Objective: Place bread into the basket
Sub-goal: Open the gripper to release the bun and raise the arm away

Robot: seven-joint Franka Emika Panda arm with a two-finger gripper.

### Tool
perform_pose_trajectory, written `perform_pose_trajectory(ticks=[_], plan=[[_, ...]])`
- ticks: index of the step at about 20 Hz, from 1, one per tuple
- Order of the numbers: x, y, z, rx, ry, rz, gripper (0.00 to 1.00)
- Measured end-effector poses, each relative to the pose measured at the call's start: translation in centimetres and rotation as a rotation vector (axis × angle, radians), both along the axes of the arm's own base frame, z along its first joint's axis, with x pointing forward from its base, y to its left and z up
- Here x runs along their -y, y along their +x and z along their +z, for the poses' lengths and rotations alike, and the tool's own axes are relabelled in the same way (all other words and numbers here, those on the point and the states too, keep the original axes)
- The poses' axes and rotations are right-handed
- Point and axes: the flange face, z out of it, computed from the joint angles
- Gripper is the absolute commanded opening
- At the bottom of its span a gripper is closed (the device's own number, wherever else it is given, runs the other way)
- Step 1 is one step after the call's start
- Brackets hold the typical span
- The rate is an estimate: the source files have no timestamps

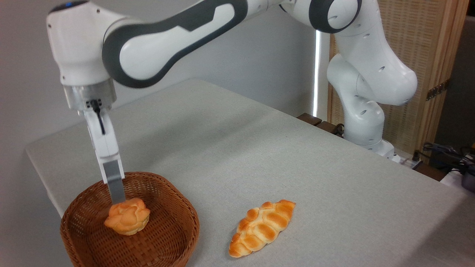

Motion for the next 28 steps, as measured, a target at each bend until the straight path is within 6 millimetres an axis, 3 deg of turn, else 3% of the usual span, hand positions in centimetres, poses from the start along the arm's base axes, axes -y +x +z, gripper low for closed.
perform_pose_trajectory(ticks=[5, 7, 10, 14, 16, 23, 28], plan=[[-2.5, -3.7, 6.3, -0.078, -0.024, 0.062, 1.00], [-3.4, -4.9, 7.9, -0.098, -0.027, 0.081, 1.00], [-7.2, -7.8, 10.7, -0.122, -0.020, 0.124, 1.00], [-10.4, -11.1, 11.1, -0.140, 0.003, 0.084, 1.00], [-11.1, -11.9, 11.2, -0.143, 0.006, 0.084, 1.00], [-13.8, -12.4, 11.4, -0.143, 0.005, 0.124, 1.00], [-14.1, -12.6, 11.4, -0.150, 0.005, 0.126, 1.00]])
